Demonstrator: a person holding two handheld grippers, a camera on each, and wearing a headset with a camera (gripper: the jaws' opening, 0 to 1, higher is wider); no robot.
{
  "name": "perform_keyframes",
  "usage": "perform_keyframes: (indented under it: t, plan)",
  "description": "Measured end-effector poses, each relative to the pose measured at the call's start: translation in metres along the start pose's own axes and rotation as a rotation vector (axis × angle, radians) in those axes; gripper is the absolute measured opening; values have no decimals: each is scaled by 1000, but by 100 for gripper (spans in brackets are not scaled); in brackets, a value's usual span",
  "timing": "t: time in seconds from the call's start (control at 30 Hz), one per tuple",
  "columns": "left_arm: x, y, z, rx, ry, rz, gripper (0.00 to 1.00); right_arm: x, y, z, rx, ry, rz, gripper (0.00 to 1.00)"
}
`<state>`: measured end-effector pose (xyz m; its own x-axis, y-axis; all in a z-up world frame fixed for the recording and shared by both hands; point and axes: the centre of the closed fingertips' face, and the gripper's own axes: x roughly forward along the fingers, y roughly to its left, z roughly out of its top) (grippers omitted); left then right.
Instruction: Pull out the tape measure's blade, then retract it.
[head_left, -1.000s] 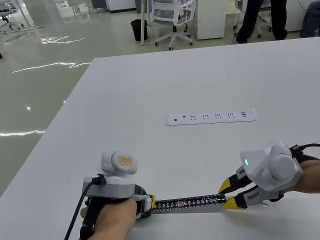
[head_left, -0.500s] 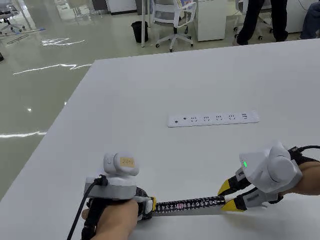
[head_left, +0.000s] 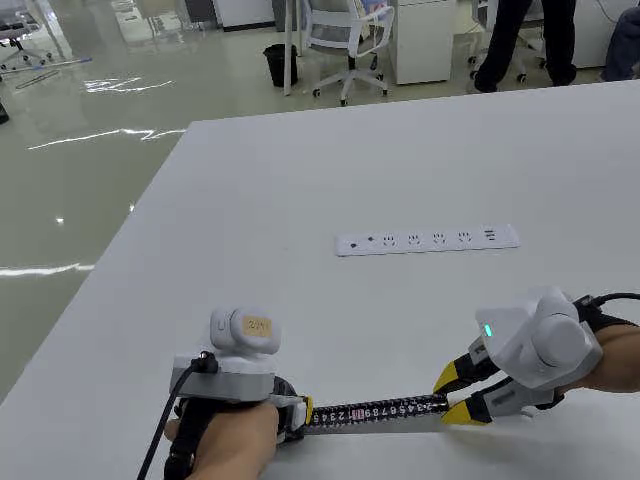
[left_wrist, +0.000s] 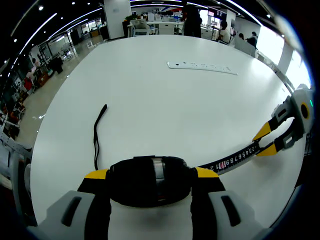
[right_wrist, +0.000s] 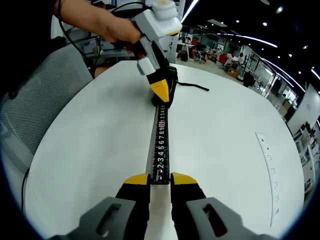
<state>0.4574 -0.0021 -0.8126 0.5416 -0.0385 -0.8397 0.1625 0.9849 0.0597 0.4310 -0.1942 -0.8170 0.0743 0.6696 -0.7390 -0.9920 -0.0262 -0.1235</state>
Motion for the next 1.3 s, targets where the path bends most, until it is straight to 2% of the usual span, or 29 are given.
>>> perform_keyframes:
  t: [1.3]
  plan:
    - [0, 0, 2, 3, -6, -6, 60, 8, -2, 5, -9, -1, 9, 15]
